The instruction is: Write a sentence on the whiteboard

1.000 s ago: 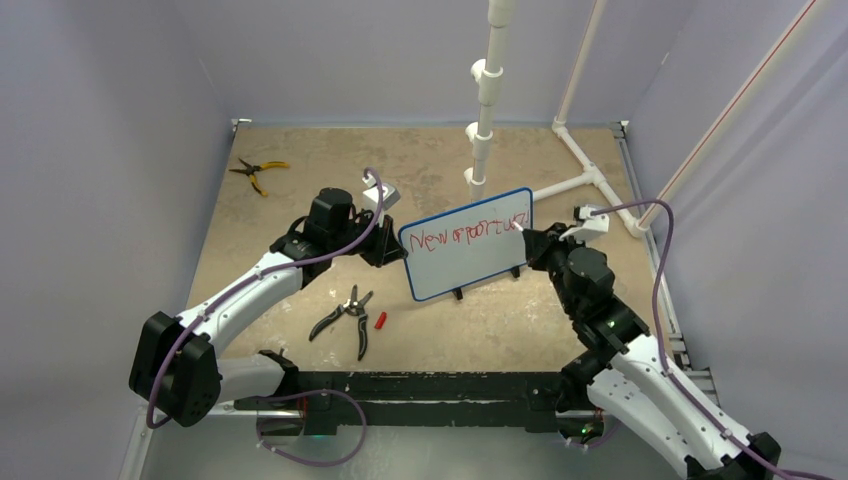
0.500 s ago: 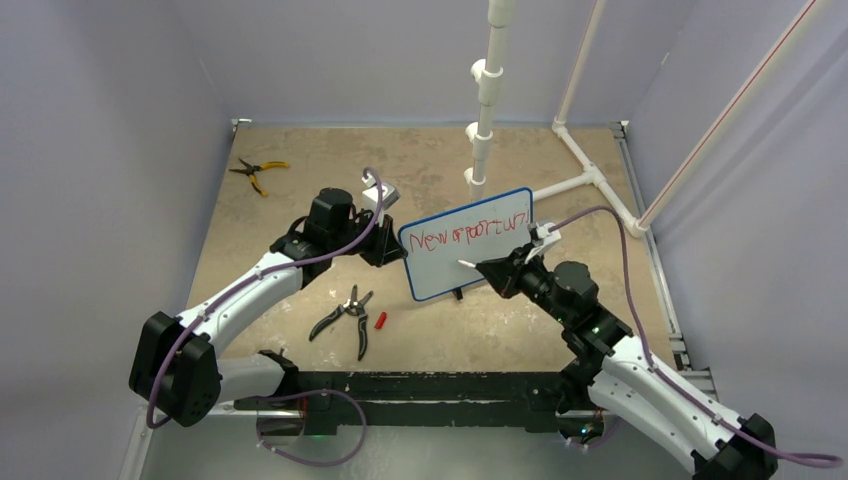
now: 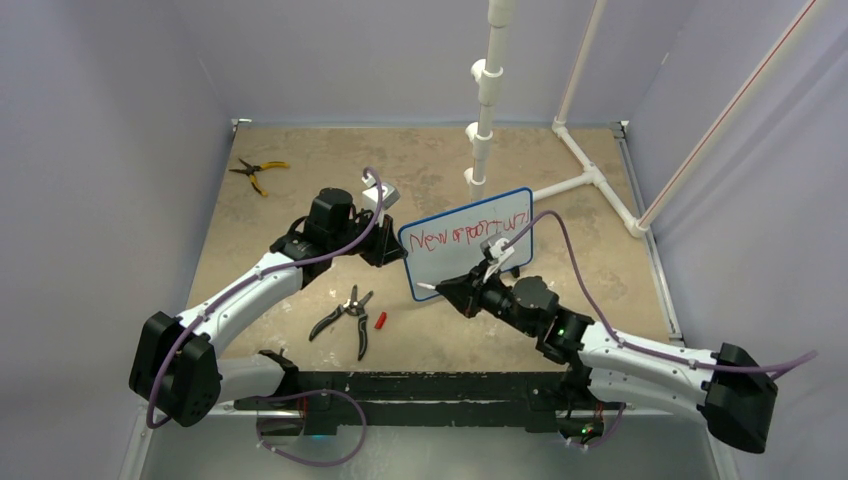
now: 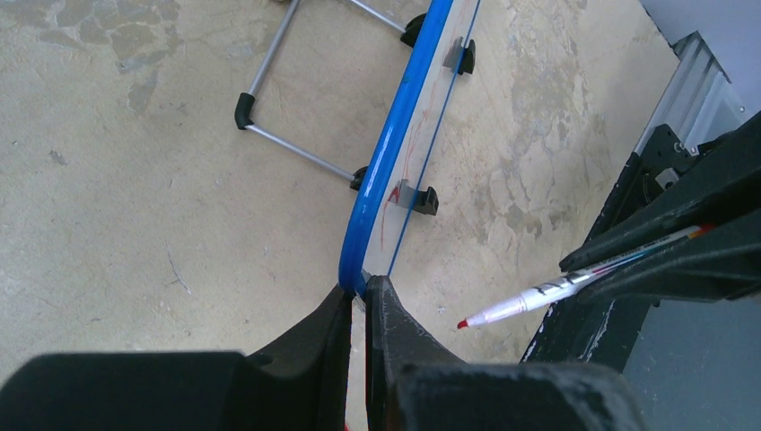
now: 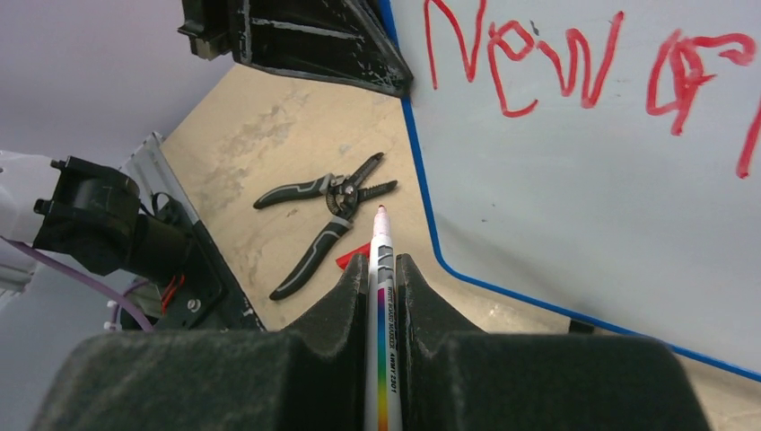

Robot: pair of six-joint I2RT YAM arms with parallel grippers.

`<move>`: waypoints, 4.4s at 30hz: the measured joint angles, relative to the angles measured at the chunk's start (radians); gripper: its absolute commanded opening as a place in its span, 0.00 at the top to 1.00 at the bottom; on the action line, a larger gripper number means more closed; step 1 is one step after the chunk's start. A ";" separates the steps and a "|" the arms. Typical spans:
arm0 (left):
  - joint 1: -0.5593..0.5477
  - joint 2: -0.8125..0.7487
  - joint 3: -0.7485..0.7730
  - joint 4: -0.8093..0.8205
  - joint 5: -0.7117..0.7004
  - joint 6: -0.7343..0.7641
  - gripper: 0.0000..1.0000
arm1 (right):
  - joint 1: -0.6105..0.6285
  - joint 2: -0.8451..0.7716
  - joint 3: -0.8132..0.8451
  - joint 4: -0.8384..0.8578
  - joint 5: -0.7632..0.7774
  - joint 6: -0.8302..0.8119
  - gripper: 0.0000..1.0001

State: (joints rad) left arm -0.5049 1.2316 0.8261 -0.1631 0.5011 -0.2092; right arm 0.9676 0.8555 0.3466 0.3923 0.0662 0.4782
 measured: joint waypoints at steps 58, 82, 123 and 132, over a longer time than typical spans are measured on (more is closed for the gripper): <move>0.000 0.000 0.000 0.000 0.000 0.000 1.00 | 0.104 0.232 0.006 0.273 0.293 -0.003 1.00; 0.000 0.000 -0.002 0.000 -0.008 0.000 1.00 | 0.106 0.266 0.026 0.130 0.307 0.068 1.00; 0.000 0.000 -0.002 0.000 -0.007 0.000 1.00 | 0.106 0.206 0.020 0.063 0.368 0.093 1.00; 0.000 0.000 -0.002 0.000 -0.007 0.000 1.00 | 0.106 0.206 0.005 0.029 0.362 0.106 1.00</move>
State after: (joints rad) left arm -0.5049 1.2316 0.8242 -0.1631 0.4938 -0.2096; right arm 1.0733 1.0611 0.3519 0.4210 0.4278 0.5842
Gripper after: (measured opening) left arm 0.073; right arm 0.118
